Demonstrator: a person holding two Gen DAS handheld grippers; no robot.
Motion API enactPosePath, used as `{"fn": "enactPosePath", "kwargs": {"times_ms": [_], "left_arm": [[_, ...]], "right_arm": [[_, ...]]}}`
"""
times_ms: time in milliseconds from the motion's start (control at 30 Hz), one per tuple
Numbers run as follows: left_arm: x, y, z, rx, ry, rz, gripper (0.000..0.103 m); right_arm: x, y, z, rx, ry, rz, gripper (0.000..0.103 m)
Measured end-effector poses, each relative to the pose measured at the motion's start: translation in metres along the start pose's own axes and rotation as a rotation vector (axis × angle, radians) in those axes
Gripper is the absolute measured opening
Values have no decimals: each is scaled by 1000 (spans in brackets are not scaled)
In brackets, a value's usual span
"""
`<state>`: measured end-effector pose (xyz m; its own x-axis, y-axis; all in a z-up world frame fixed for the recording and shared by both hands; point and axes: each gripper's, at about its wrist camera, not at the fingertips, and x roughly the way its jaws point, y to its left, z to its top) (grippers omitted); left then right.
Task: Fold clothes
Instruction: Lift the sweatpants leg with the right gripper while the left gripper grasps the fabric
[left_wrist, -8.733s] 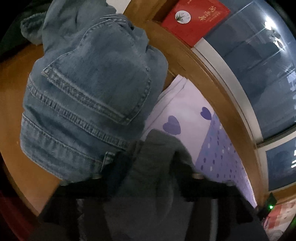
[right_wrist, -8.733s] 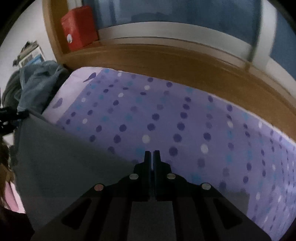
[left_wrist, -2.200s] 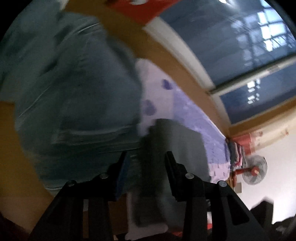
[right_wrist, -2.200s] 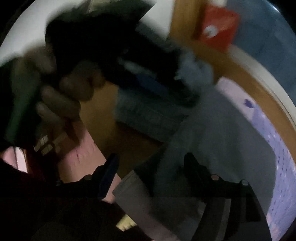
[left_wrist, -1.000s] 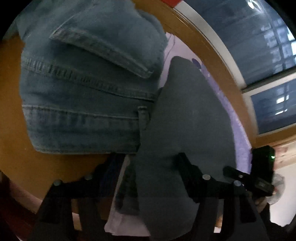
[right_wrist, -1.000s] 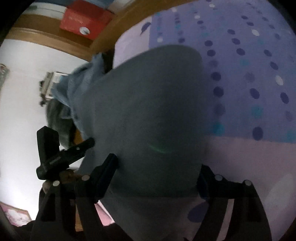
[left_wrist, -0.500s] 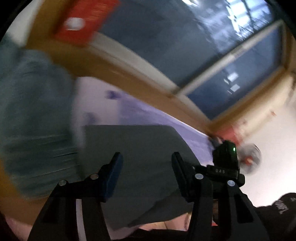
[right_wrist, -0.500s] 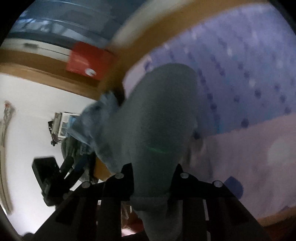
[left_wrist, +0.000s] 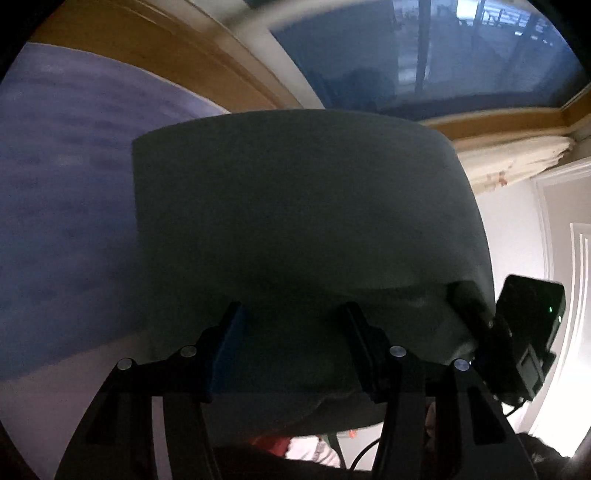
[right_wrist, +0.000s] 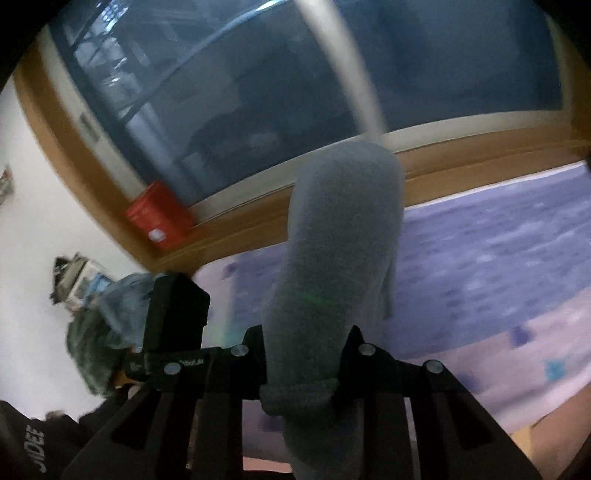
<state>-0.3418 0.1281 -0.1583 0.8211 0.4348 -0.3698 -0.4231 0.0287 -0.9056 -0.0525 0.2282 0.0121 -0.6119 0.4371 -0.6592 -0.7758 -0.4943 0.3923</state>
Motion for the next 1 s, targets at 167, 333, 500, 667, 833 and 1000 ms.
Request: {"fn": "enactPosePath", "kwargs": {"times_ms": [167,333,500,667,833,1000], "left_arm": [[159,-51,61,9,108,-66,54],[290,-111,108,77,179,4,54],[303,-92,148,83,103,298,54],[253,-44,140,-78,21,395,54],[190,-19,102,-160,-48,440,54],[189,-15,103,-185,-129,418,54]], "right_arm": [[-55,-126,42,-61,-73,-190,22],[-67,-222,75,-170,-46,-415,22],[-46,-304,84,-267,31,-564,22],[5,-297,64,-328,86,-448,22],[42,-260,34,-459,138,-410,22],[77,-234,1,-552,192,-452,22]]}}
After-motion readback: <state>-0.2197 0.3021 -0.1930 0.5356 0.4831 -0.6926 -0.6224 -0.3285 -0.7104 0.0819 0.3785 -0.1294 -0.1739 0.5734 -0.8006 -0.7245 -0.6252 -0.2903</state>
